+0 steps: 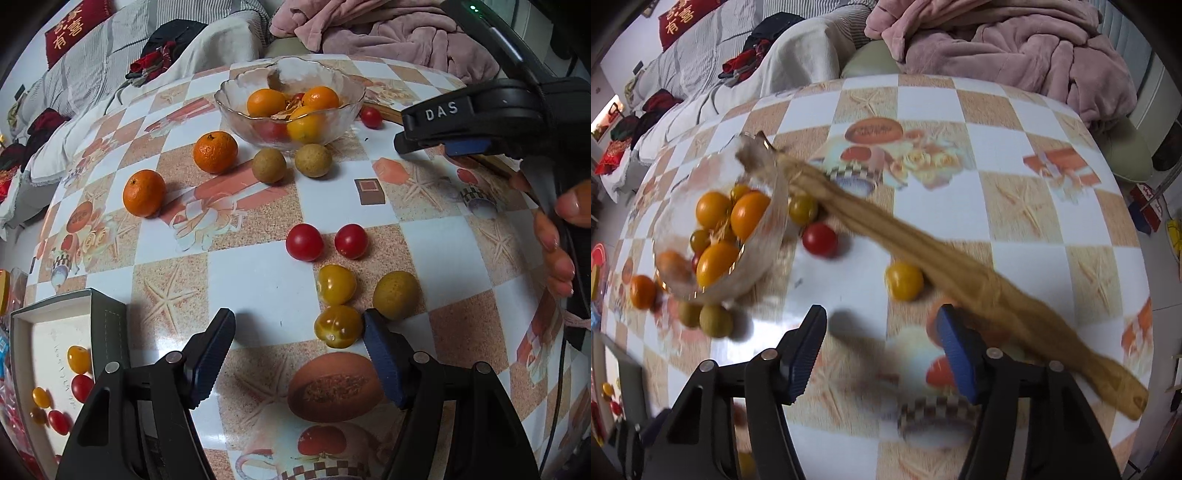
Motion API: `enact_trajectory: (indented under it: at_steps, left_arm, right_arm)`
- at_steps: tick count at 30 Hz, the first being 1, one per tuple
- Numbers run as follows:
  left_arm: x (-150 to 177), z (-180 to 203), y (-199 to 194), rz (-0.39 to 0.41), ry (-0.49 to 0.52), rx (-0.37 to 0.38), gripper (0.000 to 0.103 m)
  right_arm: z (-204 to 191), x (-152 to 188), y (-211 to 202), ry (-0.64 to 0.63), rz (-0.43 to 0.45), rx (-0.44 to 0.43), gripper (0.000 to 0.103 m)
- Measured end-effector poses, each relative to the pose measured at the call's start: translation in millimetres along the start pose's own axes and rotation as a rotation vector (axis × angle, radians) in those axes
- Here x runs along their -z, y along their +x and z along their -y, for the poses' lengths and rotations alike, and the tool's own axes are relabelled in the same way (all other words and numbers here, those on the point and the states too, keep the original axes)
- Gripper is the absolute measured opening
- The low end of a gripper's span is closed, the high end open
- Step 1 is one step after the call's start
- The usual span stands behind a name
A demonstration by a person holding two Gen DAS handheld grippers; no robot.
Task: Organize fruits
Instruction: 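Grasp a yellow tomato with the left tool while the right tool grasps a yellow tomato, then carry both yellow tomatoes into the white tray and open both tools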
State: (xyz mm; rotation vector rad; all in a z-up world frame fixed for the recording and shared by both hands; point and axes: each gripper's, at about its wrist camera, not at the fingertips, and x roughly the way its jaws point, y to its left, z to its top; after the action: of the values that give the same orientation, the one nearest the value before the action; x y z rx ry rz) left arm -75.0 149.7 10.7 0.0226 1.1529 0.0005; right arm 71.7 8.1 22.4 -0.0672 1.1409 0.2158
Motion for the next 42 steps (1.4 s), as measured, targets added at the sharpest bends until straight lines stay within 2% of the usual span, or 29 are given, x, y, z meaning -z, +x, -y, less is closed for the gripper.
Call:
enact_trajectory:
  at_steps: [2,4,5,6,7,13,19,21,29,34,42]
  left_arm:
    - [0,0,0,-0.002,-0.015,0.002,0.067]
    - [-1,3,-2,-0.005,-0.023,0.018,0.054]
    - [-1,4,-2,-0.005,-0.02,0.023,0.049]
    - [-1,6,-3,-0.007,-0.018,0.031,0.039]
    - [-2,6,-4,-0.011,-0.021,0.039,0.032]
    - [0,-8,-7,-0.034,-0.119,0.123,0.031]
    - [3,-6,-9,-0.042,-0.105,0.119,0.031]
    - [3,-6,-10,-0.043,-0.108,0.135,0.023]
    - [4,-7,-10,-0.028,-0.12,0.153,0.023]
    - [8,-16,-27,0.003,-0.133,0.165,0.023]
    - [28,-54,-61,0.041,-0.193,0.153,0.023]
  right_arm:
    - [-2,-5,2,-0.005,0.007,0.009,0.055]
    - [-1,-9,3,-0.005,0.014,0.023,0.032]
    - [1,-11,3,0.001,0.016,0.021,0.024]
    - [3,-12,3,0.009,0.013,0.012,0.021]
    - [7,-12,1,0.024,0.008,-0.009,0.021]
    - [11,11,-17,0.01,-0.002,-0.068,0.021]
    - [15,48,-30,0.043,-0.054,-0.124,0.021]
    - [15,59,-35,0.045,-0.067,-0.14,0.021]
    - [10,88,-51,0.042,-0.098,-0.156,0.021]
    - [-2,96,-60,0.021,-0.101,-0.173,0.021]
    - [-50,104,-78,-0.049,-0.098,-0.221,0.021]
